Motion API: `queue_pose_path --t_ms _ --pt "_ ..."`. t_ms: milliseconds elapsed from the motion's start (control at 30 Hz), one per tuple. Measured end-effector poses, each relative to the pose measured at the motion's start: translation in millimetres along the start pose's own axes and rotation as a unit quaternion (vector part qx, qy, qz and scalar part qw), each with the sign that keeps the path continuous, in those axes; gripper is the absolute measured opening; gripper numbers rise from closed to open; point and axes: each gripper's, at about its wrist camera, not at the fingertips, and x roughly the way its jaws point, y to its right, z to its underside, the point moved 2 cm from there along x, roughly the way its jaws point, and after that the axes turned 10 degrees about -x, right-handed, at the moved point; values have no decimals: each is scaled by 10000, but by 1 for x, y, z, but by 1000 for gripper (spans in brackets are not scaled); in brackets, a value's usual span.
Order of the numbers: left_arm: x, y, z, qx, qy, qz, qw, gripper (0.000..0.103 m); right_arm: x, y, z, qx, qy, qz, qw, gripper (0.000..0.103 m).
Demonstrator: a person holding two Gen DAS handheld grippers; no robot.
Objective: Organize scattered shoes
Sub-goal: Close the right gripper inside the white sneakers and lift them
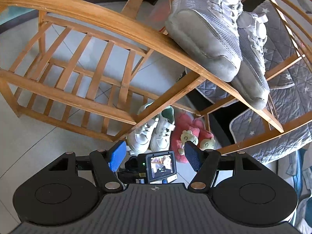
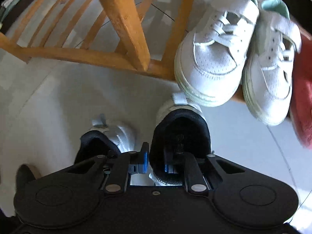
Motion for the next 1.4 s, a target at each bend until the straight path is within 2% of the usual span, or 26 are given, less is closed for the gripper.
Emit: queue_pose_path --t_ms 233,433,633,867,933,1033,1167,1267,1400 --pt "4 2 2 20 -31 17 10000 67 -12 6 2 442 120 -527 9976 16" --pt "6 3 2 59 -38 4 10000 68 -26 1 -7 115 259 -451 9986 17" --pt "7 3 4 42 -82 -11 10000 68 -20 4 -5 87 226 -495 9985 34" --pt "5 1 2 -10 -72 -12 10000 68 -24 -2 -7 -8 255 -688 9973 43" --pt "6 -1 0 6 -99 0 10000 68 -23 -6 -7 -171 225 -610 9977 45" --pt "6 -4 -2 30 -137 15 9999 68 -16 -17 -7 -458 167 -244 9985 50" --pt "3 -9 -5 -52 -113 -35 9999 68 -9 -33 -5 -897 184 133 9957 50" --pt "1 -14 -7 -145 -136 -35 9998 68 3 -44 -4 -1057 126 459 9933 43" --pt "1 -17 -7 -202 -186 2 9996 68 12 -52 -2 -1260 269 865 9879 42"
